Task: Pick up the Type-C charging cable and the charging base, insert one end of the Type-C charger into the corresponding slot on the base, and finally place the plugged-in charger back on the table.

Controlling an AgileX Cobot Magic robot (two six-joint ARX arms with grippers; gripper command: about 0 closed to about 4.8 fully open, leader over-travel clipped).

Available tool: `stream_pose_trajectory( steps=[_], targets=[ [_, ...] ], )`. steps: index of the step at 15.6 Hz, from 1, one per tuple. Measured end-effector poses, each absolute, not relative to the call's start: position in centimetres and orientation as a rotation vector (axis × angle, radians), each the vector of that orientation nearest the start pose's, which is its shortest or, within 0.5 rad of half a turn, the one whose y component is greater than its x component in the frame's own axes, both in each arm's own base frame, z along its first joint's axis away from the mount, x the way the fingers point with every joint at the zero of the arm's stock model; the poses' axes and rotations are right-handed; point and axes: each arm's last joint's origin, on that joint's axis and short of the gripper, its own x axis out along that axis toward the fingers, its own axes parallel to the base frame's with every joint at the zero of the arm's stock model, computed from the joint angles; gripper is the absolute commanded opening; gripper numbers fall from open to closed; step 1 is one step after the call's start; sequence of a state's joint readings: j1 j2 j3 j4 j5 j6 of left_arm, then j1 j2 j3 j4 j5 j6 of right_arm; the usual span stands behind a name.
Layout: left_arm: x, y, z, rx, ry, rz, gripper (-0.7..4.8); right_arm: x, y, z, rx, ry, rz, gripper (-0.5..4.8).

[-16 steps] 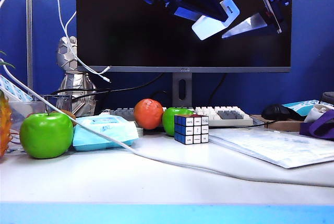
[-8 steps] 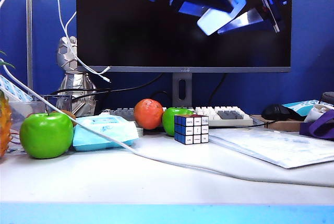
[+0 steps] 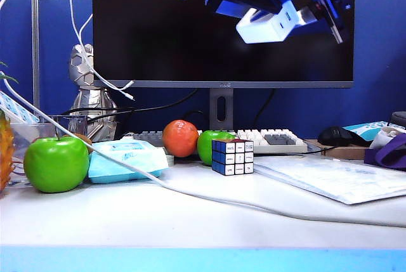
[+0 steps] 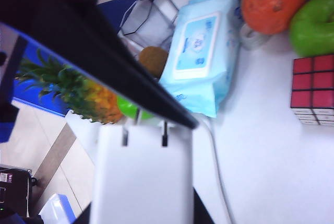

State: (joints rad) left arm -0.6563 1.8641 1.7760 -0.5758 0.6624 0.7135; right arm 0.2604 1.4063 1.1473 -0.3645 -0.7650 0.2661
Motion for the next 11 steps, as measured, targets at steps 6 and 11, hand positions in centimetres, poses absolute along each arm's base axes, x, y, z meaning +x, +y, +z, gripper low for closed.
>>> stream_pose_trajectory(
  steps=[6,11],
  targets=[
    [31.2,-25.8,35.2,0.781,0.184,-1.347,4.79,29.2,7.3,30.6,0.428,0.754,0.822,-0.01],
    [31.7,-25.4,35.1,0.906,0.258,-1.126,4.79,29.5,8.5,28.2,0.461,0.932,0.815,-0.01]
  ],
)
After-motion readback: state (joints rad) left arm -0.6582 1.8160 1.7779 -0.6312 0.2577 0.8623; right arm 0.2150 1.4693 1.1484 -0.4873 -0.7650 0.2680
